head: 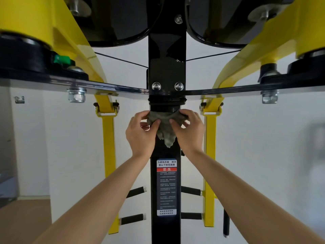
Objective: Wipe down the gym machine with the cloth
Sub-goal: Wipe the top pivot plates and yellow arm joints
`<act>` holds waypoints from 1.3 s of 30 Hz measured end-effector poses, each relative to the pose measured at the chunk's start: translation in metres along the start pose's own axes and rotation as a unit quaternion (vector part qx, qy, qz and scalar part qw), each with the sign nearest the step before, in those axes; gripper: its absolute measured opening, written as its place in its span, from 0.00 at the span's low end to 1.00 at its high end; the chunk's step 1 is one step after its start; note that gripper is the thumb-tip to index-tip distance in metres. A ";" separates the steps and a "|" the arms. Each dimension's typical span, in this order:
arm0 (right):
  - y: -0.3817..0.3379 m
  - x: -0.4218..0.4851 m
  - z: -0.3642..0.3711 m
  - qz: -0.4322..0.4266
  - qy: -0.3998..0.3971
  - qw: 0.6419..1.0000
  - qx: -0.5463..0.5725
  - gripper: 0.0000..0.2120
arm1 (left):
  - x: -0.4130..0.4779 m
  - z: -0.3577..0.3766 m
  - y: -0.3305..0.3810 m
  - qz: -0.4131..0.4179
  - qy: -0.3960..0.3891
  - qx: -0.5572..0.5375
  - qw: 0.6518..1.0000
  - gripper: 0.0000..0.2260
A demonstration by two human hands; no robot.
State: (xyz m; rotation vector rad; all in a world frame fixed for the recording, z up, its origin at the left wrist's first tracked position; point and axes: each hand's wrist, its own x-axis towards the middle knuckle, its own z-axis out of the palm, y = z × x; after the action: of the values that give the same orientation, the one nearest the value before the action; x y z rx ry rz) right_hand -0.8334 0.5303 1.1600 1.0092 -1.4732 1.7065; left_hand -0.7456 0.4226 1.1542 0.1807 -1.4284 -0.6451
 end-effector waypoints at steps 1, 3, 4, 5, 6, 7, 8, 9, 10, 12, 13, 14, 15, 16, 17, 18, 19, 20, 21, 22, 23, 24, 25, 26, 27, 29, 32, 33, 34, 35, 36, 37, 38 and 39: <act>0.001 0.001 0.002 -0.001 0.010 1.000 -0.007 0.16 | 0.000 0.000 -0.003 0.019 0.000 0.011 1.000 0.15; 0.005 0.001 0.004 -0.014 0.021 0.999 -0.022 0.15 | 0.001 0.000 -0.011 0.047 -0.002 0.034 0.998 0.15; 0.007 -0.002 0.004 -0.016 0.023 0.999 -0.020 0.14 | -0.001 -0.001 -0.015 0.055 -0.005 0.039 0.998 0.16; 0.011 -0.006 0.004 -0.012 0.026 1.000 -0.010 0.14 | -0.004 -0.003 -0.017 0.058 -0.008 0.042 0.997 0.16; 0.015 -0.012 0.003 -0.002 0.027 1.000 -0.002 0.13 | -0.009 -0.005 -0.020 0.061 -0.011 0.046 0.997 0.17; 0.020 -0.020 0.002 0.010 0.026 1.000 0.004 0.12 | -0.016 -0.007 -0.022 0.064 -0.014 0.054 0.996 0.17; 0.024 -0.029 0.000 0.023 0.021 1.000 0.007 0.12 | -0.024 -0.009 -0.025 0.067 -0.015 0.062 0.996 0.17; 0.029 -0.038 -0.002 0.033 0.014 0.999 0.008 0.12 | -0.033 -0.011 -0.029 0.067 -0.018 0.067 0.995 0.17; 0.033 -0.048 -0.004 0.042 0.008 0.999 0.007 0.12 | -0.042 -0.013 -0.032 0.061 -0.022 0.067 0.996 0.17; 0.039 -0.069 -0.008 0.055 -0.003 0.998 -0.001 0.13 | -0.060 -0.019 -0.039 0.047 -0.027 0.070 0.996 0.17; 0.043 -0.078 -0.009 0.061 -0.008 0.998 -0.004 0.14 | -0.068 -0.021 -0.043 0.042 -0.028 0.074 0.996 0.17; 0.046 -0.087 -0.009 0.068 -0.011 0.998 -0.006 0.15 | -0.077 -0.024 -0.047 0.036 -0.031 0.077 0.996 0.16; 0.049 -0.096 -0.010 0.076 -0.014 0.997 -0.008 0.15 | -0.086 -0.027 -0.050 0.030 -0.033 0.079 0.996 0.16; 0.052 -0.103 -0.010 0.086 -0.015 0.996 -0.009 0.15 | -0.095 -0.029 -0.054 0.021 -0.035 0.080 0.996 0.16; 0.055 -0.110 -0.010 0.096 -0.016 0.995 -0.009 0.16 | -0.103 -0.031 -0.058 0.011 -0.037 0.081 0.996 0.16; 0.058 -0.116 -0.010 0.106 -0.016 0.994 -0.009 0.16 | -0.111 -0.033 -0.060 0.000 -0.040 0.081 0.996 0.16; 0.061 -0.123 -0.011 0.113 -0.016 0.993 -0.010 0.16 | -0.118 -0.034 -0.063 -0.010 -0.042 0.081 0.996 0.16; 0.064 -0.129 -0.011 0.118 -0.016 0.993 -0.011 0.17 | -0.125 -0.036 -0.066 -0.021 -0.045 0.083 0.995 0.16; 0.066 -0.135 -0.011 0.121 -0.017 0.992 -0.011 0.17 | -0.131 -0.037 -0.068 -0.031 -0.048 0.085 0.995 0.16; 0.069 -0.141 -0.012 0.126 -0.019 0.992 -0.008 0.17 | -0.137 -0.038 -0.071 -0.040 -0.050 0.088 0.994 0.17; 0.072 -0.147 -0.013 0.132 -0.023 0.991 -0.005 0.16 | -0.143 -0.040 -0.074 -0.047 -0.051 0.093 0.993 0.17; 0.074 -0.153 -0.014 0.139 -0.026 0.990 -0.003 0.16 | -0.149 -0.041 -0.078 -0.052 -0.053 0.099 0.992 0.17; 0.077 -0.159 -0.015 0.148 -0.030 0.989 -0.002 0.16 | -0.155 -0.042 -0.081 -0.057 -0.055 0.107 0.991 0.18; 0.080 -0.164 -0.016 0.157 -0.034 0.987 -0.003 0.15 | -0.161 -0.044 -0.085 -0.062 -0.058 0.112 0.990 0.18; 0.083 -0.171 -0.017 0.164 -0.038 0.986 -0.002 0.15 | -0.167 -0.046 -0.088 -0.067 -0.061 0.114 0.989 0.18; 0.089 -0.185 -0.020 0.176 -0.043 0.983 -0.001 0.16 | -0.182 -0.050 -0.093 -0.080 -0.068 0.116 0.988 0.18; 0.098 -0.209 -0.025 0.200 -0.053 0.978 -0.013 0.16 | -0.205 -0.058 -0.097 -0.105 -0.082 0.133 0.982 0.17; 0.102 -0.217 -0.027 0.214 -0.058 0.975 -0.015 0.16 | -0.213 -0.061 -0.099 -0.115 -0.088 0.139 0.980 0.17; 0.105 -0.227 -0.029 0.227 -0.065 0.972 -0.017 0.16 | -0.221 -0.063 -0.101 -0.126 -0.093 0.147 0.977 0.16; 0.108 -0.236 -0.032 0.241 -0.072 0.968 -0.020 0.16 | -0.230 -0.067 -0.104 -0.138 -0.100 0.157 0.973 0.16; 0.110 -0.245 -0.034 0.254 -0.079 0.964 -0.026 0.15 | -0.238 -0.069 -0.108 -0.149 -0.106 0.167 0.969 0.15; 0.112 -0.253 -0.037 0.267 -0.085 0.959 -0.034 0.15 | -0.245 -0.072 -0.111 -0.159 -0.114 0.178 0.965 0.15; 0.114 -0.262 -0.039 0.278 -0.090 0.955 -0.042 0.15 | -0.252 -0.074 -0.114 -0.168 -0.120 0.189 0.960 0.16; 0.116 -0.270 -0.041 0.290 -0.095 0.951 -0.050 0.15 | -0.259 -0.076 -0.115 -0.176 -0.127 0.200 0.955 0.16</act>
State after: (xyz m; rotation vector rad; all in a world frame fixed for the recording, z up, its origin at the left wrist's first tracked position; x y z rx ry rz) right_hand -0.8082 0.5550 0.8658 0.7401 -2.1138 1.9368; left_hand -0.7102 0.4416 0.8633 0.7065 -1.7883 -0.6773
